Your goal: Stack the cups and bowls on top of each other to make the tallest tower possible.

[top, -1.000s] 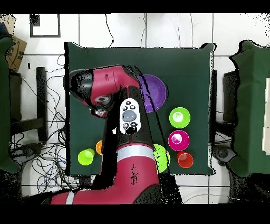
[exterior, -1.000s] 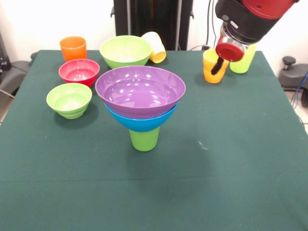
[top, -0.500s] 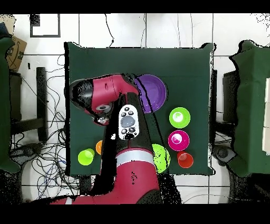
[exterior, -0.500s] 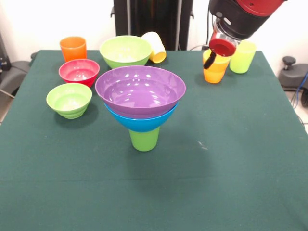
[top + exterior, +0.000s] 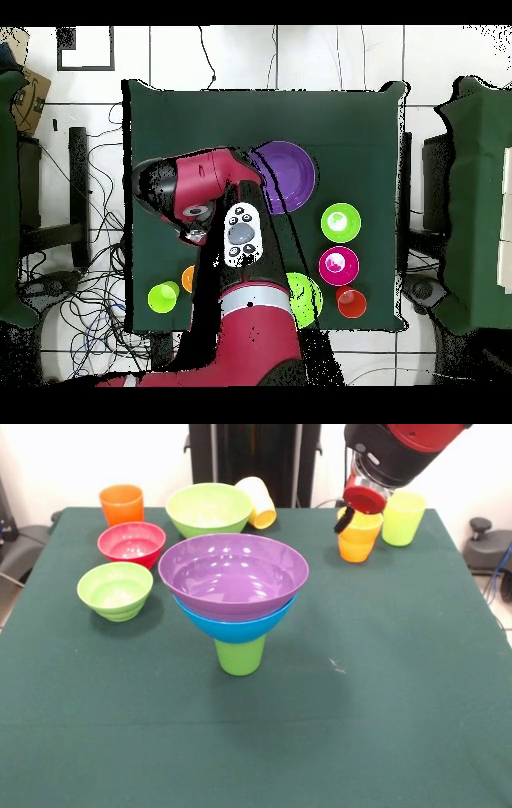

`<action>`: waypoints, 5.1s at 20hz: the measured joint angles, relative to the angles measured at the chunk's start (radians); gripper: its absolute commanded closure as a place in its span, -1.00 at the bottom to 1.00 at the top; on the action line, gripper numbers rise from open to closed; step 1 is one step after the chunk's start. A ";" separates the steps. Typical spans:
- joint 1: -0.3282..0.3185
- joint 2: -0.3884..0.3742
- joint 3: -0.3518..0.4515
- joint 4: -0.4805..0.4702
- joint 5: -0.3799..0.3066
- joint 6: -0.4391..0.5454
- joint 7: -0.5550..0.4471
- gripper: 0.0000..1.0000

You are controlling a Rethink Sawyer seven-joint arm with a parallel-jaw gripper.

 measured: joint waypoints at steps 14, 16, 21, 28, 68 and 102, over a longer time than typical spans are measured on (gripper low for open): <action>0.012 0.024 0.004 0.010 0.000 -0.097 0.000 -1.00; 0.016 0.031 0.004 0.011 0.000 -0.106 0.000 -1.00; 0.027 0.053 0.004 0.013 0.000 -0.119 0.000 -1.00; 0.045 0.071 0.004 0.016 0.000 -0.119 0.000 -1.00; 0.067 0.094 -0.018 0.025 0.000 -0.119 0.000 -1.00; 0.057 0.072 -0.014 0.171 0.001 -0.176 0.000 -1.00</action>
